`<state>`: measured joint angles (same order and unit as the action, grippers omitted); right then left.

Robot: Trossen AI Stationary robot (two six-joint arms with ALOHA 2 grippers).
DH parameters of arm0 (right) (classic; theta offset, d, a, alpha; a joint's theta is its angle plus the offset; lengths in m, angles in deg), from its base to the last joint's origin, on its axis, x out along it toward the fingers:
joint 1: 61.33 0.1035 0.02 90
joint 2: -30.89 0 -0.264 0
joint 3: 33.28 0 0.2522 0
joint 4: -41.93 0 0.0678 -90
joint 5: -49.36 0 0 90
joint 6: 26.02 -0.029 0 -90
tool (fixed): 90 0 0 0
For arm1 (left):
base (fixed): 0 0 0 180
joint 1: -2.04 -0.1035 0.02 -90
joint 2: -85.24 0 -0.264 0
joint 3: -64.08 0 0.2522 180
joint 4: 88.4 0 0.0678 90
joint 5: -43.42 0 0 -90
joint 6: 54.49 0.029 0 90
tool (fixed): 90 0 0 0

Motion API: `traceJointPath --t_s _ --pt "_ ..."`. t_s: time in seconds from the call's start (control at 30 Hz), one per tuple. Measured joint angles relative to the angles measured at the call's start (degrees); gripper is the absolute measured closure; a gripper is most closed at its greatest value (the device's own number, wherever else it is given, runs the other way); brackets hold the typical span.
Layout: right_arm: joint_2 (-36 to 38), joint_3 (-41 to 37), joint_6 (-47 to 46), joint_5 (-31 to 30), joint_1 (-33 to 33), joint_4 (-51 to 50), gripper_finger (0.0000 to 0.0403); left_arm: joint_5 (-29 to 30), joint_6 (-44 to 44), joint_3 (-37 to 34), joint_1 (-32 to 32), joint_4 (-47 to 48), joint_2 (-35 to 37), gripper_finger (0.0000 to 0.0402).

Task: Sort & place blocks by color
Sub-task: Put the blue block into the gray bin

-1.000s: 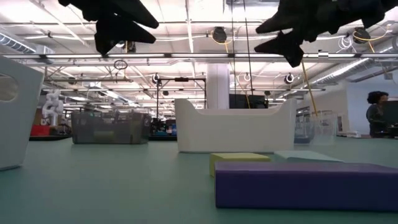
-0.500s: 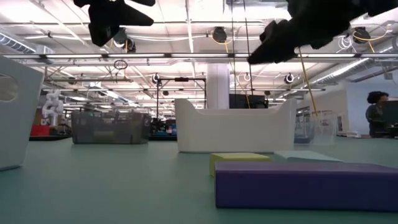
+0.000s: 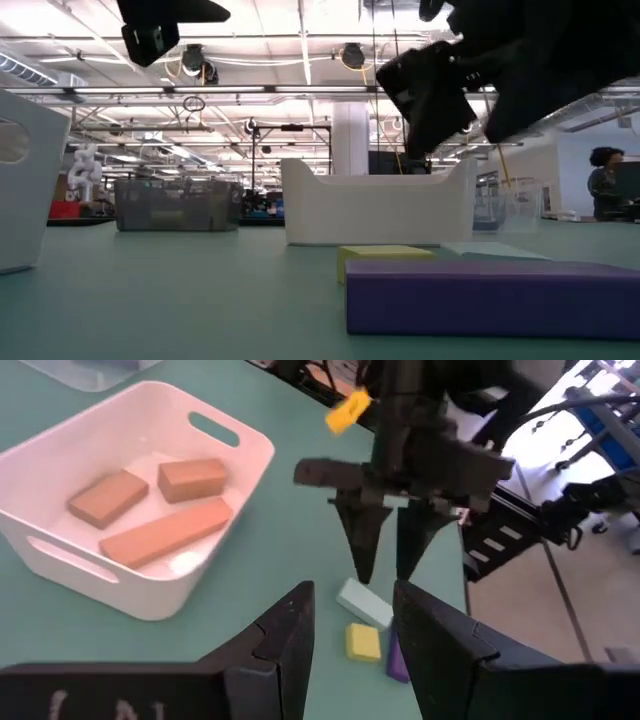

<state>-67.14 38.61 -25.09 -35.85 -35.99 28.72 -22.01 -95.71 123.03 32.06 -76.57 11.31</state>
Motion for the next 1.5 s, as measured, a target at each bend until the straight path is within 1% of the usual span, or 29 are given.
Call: traceJointPath --t_s 0.2,0.3,0.47,0.7,0.83,1.07,1.27,1.5 --pt "-4.89 4.28 3.14 1.26 0.62 -9.06 0.0204 0.01 -0.02 0.0 2.2 -0.76 0.0 0.0261" --pt "-6.9 5.03 3.45 1.43 0.66 -9.76 0.0204 0.01 -0.02 0.0 3.15 -1.07 0.0 0.0261" --pt "-8.63 5.24 6.22 1.27 0.66 -8.46 0.0204 0.01 -0.02 0.0 4.05 -1.23 0.0 0.0261" --pt "-10.66 5.2 6.4 1.54 0.64 -7.54 0.0204 0.03 0.11 0.0 4.79 -1.23 0.0 0.0261" --pt "-11.06 5.15 5.82 1.58 0.64 -6.43 0.0204 0.05 0.5 0.0 5.01 -1.21 0.0 0.0261" --pt "-11.4 5.0 4.2 1.27 0.64 0.42 0.0204 0.07 0.98 0.0 5.01 -1.16 0.0 0.0261" --pt "-11.36 5.0 3.78 -0.41 0.55 0.97 0.0204 0.07 0.97 0.0 5.01 -0.81 0.0 0.0261" --pt "-11.31 5.0 2.27 -0.27 0.53 0.53 0.0204 0.07 0.95 0.0 5.01 -0.82 0.0 0.0261"
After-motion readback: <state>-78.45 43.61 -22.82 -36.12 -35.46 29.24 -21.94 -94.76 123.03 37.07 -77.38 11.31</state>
